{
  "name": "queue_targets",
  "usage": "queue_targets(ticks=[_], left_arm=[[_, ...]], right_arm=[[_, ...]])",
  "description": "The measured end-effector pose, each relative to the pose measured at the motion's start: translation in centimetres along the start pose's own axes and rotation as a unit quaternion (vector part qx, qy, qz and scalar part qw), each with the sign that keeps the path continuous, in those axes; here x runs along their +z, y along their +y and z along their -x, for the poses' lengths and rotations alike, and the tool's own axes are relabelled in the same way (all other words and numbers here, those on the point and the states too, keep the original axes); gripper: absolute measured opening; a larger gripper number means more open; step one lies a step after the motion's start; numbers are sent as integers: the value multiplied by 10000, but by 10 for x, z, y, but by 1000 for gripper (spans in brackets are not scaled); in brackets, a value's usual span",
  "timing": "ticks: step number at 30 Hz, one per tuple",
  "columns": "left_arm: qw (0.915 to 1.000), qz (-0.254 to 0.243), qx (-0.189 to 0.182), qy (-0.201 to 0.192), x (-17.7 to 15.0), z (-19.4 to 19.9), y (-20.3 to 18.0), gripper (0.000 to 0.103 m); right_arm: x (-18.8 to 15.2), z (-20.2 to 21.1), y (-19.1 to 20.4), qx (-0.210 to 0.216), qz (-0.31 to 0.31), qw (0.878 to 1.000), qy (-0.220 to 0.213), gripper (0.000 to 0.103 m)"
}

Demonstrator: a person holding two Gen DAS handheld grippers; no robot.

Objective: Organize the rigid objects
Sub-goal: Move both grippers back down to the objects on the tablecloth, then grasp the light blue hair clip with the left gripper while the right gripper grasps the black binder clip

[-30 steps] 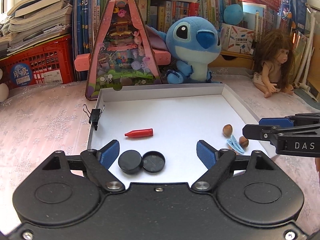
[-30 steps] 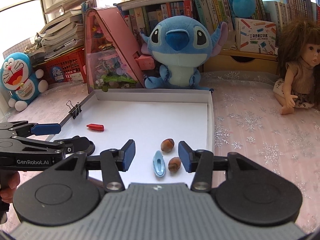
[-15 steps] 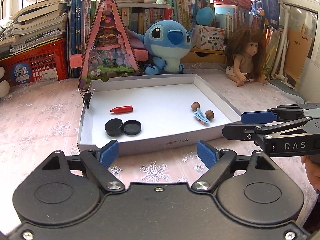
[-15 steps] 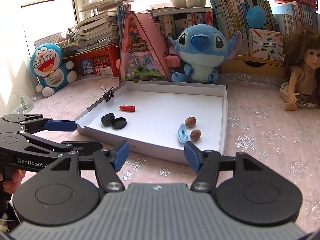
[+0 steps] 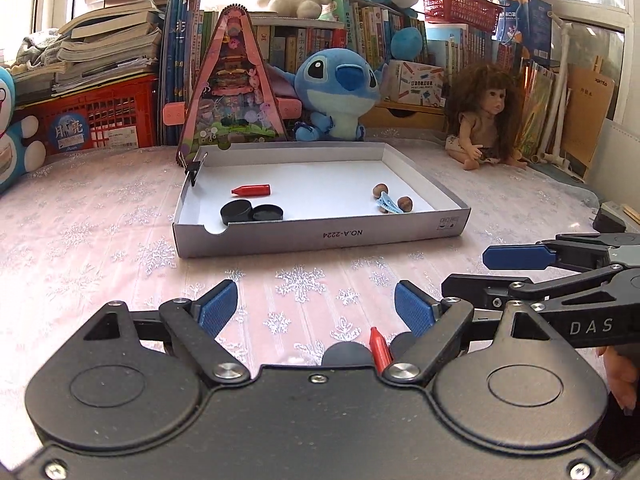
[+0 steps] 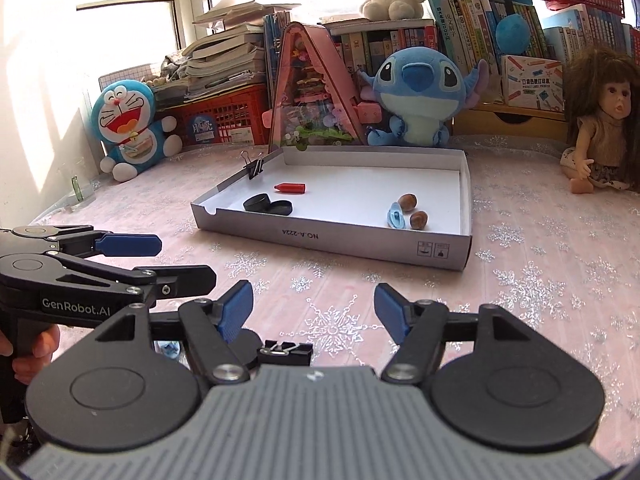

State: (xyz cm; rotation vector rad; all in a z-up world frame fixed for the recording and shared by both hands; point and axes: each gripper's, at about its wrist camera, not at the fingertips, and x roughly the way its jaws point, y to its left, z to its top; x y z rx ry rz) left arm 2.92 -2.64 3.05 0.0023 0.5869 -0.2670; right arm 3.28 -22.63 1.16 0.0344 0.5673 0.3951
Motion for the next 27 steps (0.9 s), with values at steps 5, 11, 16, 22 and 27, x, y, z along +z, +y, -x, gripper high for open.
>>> queue_targets(ticks=[5,11,16,22,27], left_arm=[[10000,11,31,40,-21,9,0,78],[9998,-41,-48,163,-37,15,0,56],[9994,-104,-198,251,-42,16,-4,38],[9994,-215,-130,250,-44,15,-9,34],[9995,-215,82,220,-44,14,-6,34]], right_arm=[[-15,4,9,5,126,9999,9,78],[-21,5,5,-18,9,9999,132,78],[-26,3,10,-16,118,9997,196,70],[-28,-3,13,-276,220,9988,340,33],[-26,-3,9,-314,111,9990,295,34]])
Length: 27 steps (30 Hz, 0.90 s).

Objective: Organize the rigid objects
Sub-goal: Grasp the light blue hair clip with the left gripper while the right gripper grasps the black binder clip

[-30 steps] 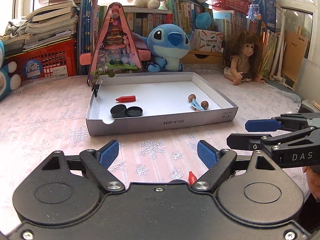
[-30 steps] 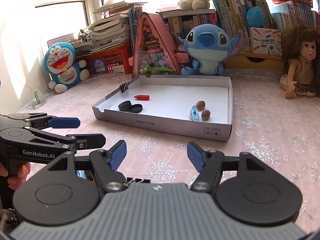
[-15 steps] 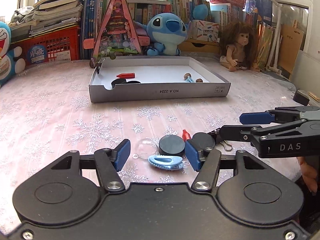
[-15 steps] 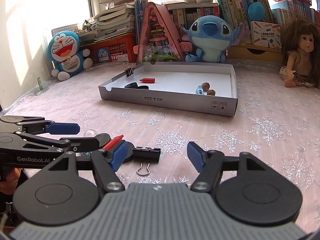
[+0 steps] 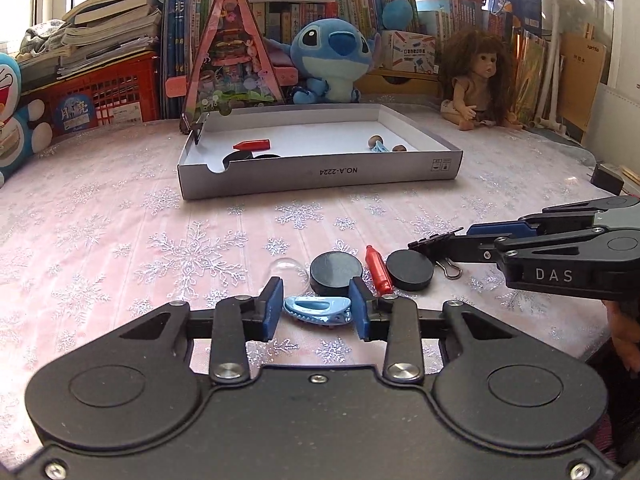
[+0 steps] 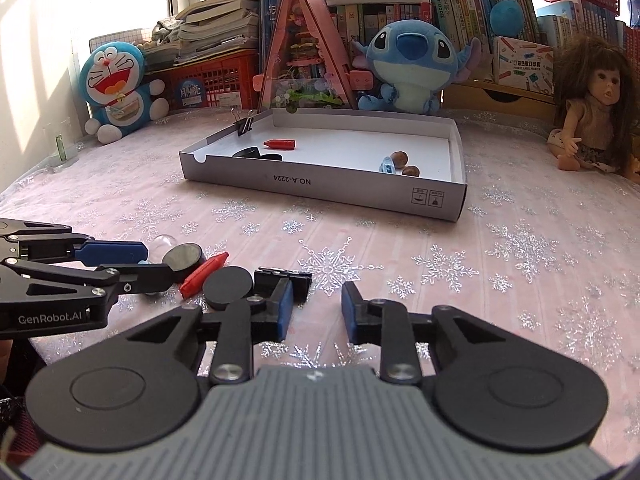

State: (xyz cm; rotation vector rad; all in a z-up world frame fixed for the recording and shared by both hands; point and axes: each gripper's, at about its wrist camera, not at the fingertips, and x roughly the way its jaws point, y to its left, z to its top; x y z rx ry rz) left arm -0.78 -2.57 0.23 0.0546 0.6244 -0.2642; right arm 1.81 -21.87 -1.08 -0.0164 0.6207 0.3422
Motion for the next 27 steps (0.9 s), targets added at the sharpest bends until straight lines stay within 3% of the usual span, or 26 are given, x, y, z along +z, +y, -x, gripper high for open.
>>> queue_targets(ticks=[12,15,18,20,27], left_arm=[[9992,248,317,-44,3,-2,12,34],[9989,297,368,-51,2,-3,15,34],[9986,339,402,-108,2,0,16,36],[9983,345,447,-168,2,2,17,46],[9989,276,379,-57,-2,3,18,46]], right_arm=[[6,-4,15,235,64,9997,-102,38],[7,-7,18,176,112,9997,-95,46],[6,-11,16,70,88,9999,-72,46],[6,-11,13,-61,64,9999,-63,46],[6,-12,-9,-797,-160,9967,33,47]])
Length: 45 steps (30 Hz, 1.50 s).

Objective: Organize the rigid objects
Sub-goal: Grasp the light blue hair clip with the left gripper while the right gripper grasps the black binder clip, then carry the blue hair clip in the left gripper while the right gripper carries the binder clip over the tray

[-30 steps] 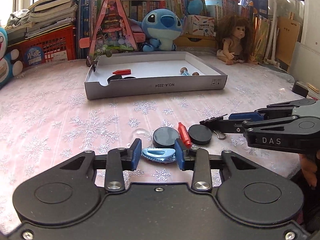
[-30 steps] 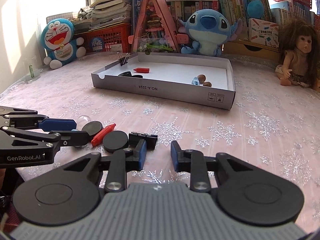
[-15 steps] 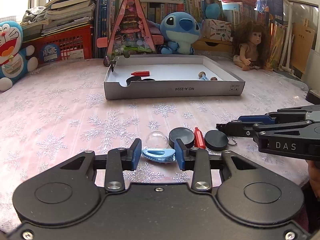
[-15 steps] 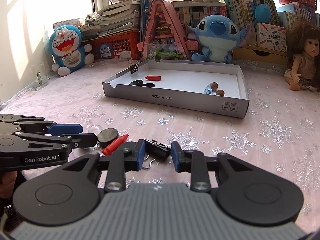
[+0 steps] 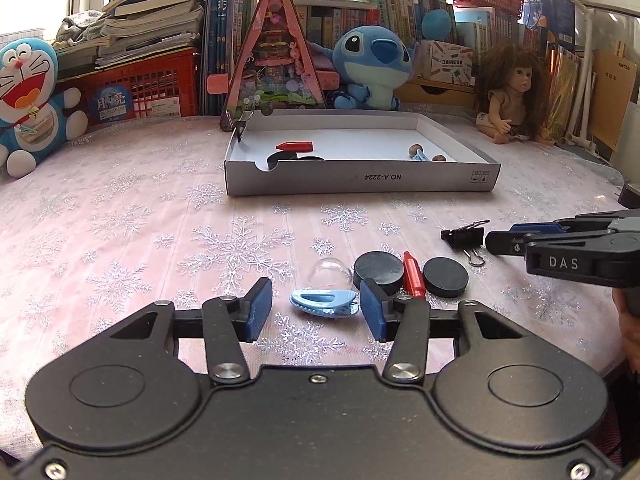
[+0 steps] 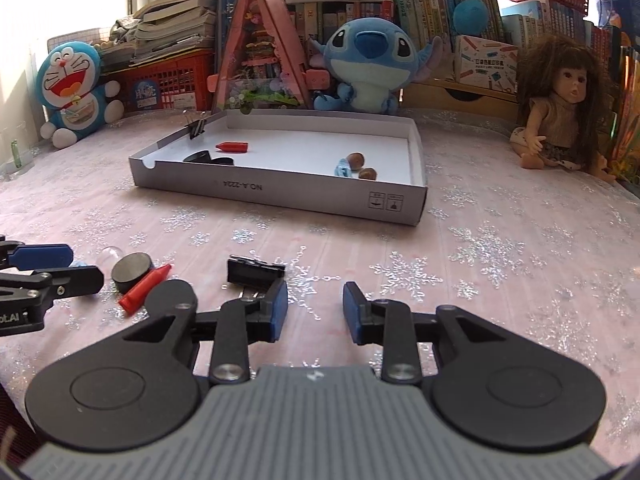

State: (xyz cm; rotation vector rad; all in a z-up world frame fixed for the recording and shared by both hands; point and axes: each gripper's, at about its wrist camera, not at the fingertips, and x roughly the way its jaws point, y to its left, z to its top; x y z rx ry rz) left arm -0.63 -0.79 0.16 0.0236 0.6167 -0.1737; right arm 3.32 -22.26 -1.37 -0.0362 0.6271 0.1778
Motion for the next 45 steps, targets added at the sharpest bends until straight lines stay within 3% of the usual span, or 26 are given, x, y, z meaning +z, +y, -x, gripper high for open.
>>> queue_targets(ticks=[3,8,12,17,21,23,25,28,30,31,32,34,43,44,45], left_arm=[[10000,-93,-25,26,-4,1,-3,46],[10000,-65,-12,51,-6,0,-2,45],[10000,-85,7,40,-5,-1,-1,41],[10000,-84,24,8,-6,-3,-1,37],[10000,-77,45,-4,-6,-3,-2,37],[10000,-55,71,-12,-6,-2,-2,36],[10000,-28,84,-11,-5,-2,-1,36],[9999,28,115,-9,-2,-3,1,36],[9999,51,120,-10,0,-3,2,36],[9999,70,134,-18,1,-3,3,36],[9999,78,140,-27,2,-3,3,36],[9998,93,145,-52,4,-4,3,36],[9998,99,166,-105,12,-6,1,36],[9997,114,169,-98,12,-7,2,36],[9997,127,170,-92,13,-8,2,36]], right_arm=[[1,2,-6,229,-200,9995,-27,47],[4,8,5,790,-132,9967,-118,57],[7,4,15,751,-65,9971,-102,60],[9,-4,22,366,74,9993,-77,60],[7,-10,23,368,40,9993,60,59],[7,-8,25,330,59,9994,42,35],[8,-7,24,332,21,9994,42,21],[10,-7,19,380,-150,9991,65,19],[12,-6,17,403,-225,9989,55,20],[12,-6,16,424,-287,9987,34,29],[13,-5,15,453,-343,9984,13,44],[14,-3,17,514,-349,9981,-49,53],[20,-19,27,296,-547,9979,189,54],[20,-21,28,258,-556,9978,234,44],[19,-21,29,221,-540,9980,225,42]])
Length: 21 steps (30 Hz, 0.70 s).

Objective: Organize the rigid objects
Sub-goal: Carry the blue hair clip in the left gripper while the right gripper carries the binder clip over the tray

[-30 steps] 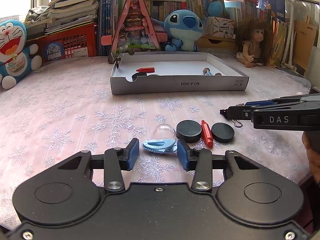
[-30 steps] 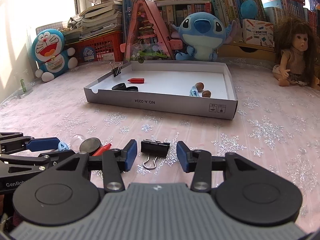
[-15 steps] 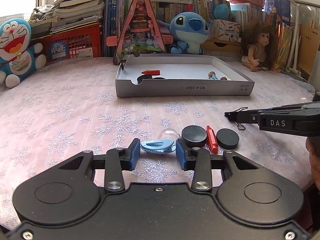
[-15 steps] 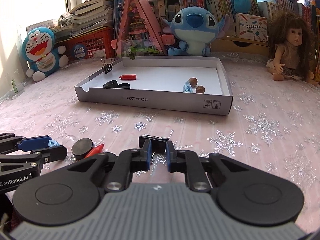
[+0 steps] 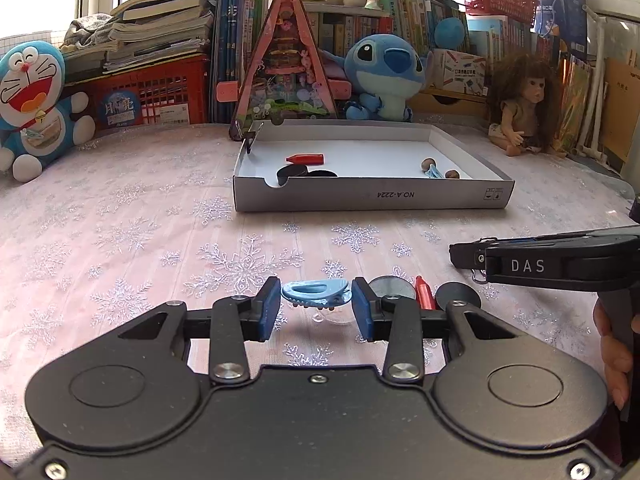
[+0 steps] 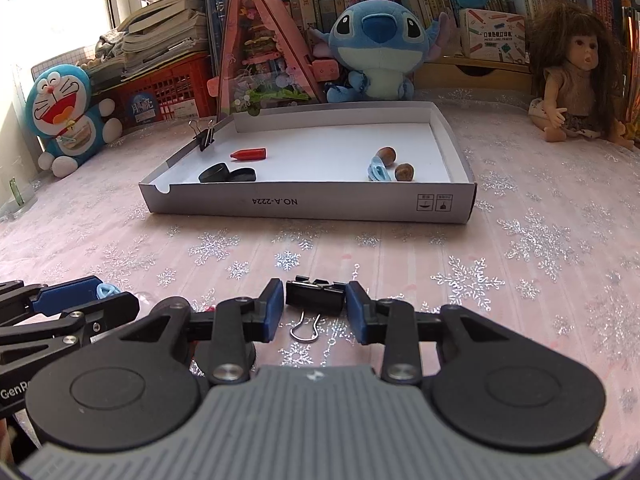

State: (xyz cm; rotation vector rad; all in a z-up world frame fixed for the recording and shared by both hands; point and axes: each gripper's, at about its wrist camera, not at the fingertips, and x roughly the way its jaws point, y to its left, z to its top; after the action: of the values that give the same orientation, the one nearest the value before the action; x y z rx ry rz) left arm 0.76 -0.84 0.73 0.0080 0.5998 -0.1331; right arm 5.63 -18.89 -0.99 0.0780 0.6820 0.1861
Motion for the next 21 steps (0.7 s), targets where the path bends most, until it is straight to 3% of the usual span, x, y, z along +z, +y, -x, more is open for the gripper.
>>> queue_targets(ticks=[1,10,21], left_arm=[[10000,13,1,3,0,0,0,36],[10000,68,9,-66,10,-2,5,36],[9994,97,96,-323,50,-13,13,36]], right_arm=[[-1,0,1,-14,41,10000,-27,38],[1,7,-4,-2,81,9999,-123,37],[26,15,-27,-282,54,9985,-460,37]])
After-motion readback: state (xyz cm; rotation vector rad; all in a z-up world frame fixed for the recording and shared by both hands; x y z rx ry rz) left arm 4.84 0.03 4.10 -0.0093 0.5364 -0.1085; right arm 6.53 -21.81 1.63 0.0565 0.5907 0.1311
